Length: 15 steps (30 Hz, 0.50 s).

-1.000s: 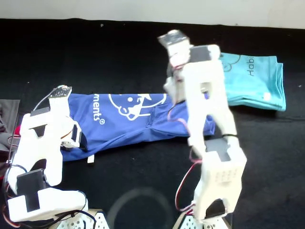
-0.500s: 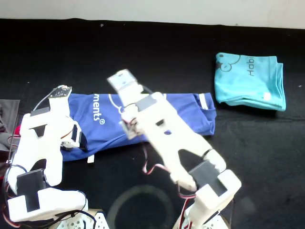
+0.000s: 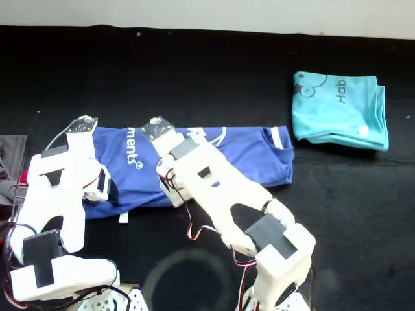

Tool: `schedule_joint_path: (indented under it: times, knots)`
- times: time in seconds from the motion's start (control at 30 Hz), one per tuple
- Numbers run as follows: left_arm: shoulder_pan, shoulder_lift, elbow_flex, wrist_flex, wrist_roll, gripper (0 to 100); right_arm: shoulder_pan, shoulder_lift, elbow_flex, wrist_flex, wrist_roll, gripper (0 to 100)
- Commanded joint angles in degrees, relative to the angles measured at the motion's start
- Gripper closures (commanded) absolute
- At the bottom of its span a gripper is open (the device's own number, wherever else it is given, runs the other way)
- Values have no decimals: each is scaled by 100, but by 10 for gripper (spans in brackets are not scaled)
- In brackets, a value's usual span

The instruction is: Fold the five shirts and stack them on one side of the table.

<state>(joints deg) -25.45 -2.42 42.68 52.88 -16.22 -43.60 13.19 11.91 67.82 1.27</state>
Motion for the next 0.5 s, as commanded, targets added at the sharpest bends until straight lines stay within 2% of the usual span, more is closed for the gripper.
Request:
schedule_joint_path:
  times: [0.0, 0.13, 0.27, 0.47]
  knots:
    - [-13, 13, 22, -176, 62, 808, 277, -479, -541, 127, -35, 992]
    - [-13, 13, 22, -176, 70, 808, 541, -462, -673, -286, -35, 992]
    - [-4, 13, 22, -158, 70, 808, 505, -136, -611, -637, -35, 992]
    - [-13, -57, -127, 35, 70, 808, 303, 356, -611, -268, -35, 992]
